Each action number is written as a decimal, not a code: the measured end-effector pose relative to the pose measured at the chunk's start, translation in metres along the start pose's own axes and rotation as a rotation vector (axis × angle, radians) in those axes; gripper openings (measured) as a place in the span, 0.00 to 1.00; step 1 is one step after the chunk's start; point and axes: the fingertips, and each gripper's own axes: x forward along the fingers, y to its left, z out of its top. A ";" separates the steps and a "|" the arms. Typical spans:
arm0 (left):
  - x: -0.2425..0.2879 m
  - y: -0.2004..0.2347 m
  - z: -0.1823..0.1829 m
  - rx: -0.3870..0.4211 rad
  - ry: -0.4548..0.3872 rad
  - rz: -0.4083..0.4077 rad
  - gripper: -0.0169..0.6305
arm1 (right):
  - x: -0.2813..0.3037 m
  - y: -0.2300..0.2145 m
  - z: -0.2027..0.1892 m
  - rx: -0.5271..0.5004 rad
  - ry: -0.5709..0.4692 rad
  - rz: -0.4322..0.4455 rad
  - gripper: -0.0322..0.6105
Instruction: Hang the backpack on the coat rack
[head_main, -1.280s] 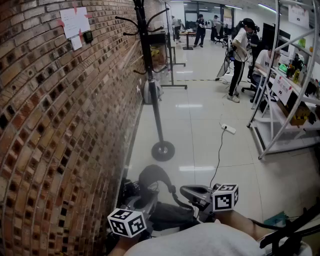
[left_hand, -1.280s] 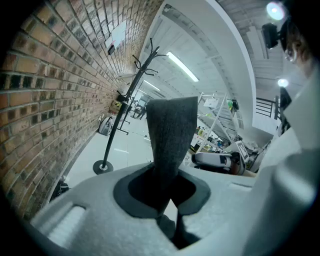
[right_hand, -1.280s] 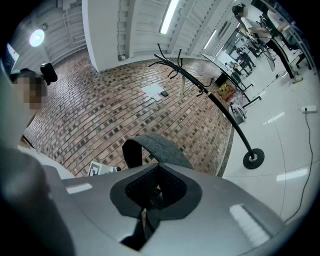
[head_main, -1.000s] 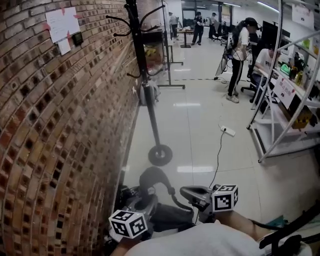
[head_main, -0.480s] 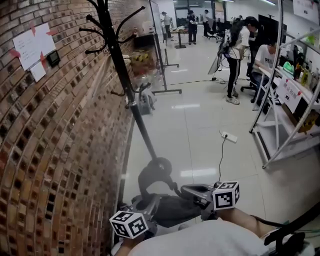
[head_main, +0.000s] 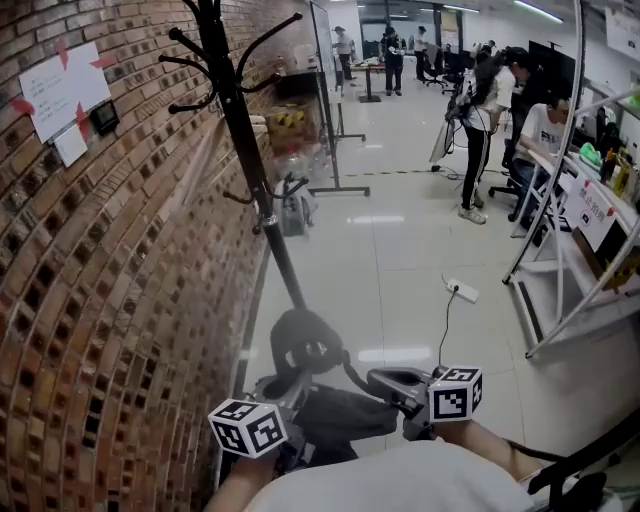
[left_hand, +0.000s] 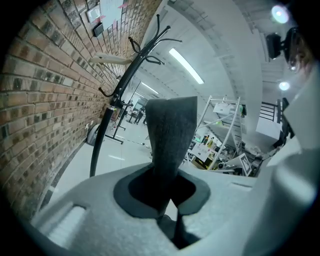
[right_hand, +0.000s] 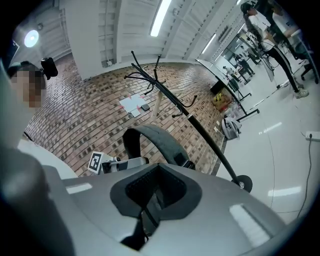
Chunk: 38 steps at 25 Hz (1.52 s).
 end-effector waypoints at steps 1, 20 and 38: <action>0.004 0.005 0.004 0.004 0.005 0.001 0.08 | 0.002 -0.005 0.005 0.000 -0.004 -0.005 0.05; 0.062 0.137 0.127 0.053 0.002 0.016 0.08 | 0.128 -0.069 0.115 -0.004 -0.053 -0.017 0.05; 0.166 0.233 0.188 0.091 0.074 -0.020 0.08 | 0.157 -0.141 0.167 0.045 -0.099 -0.160 0.05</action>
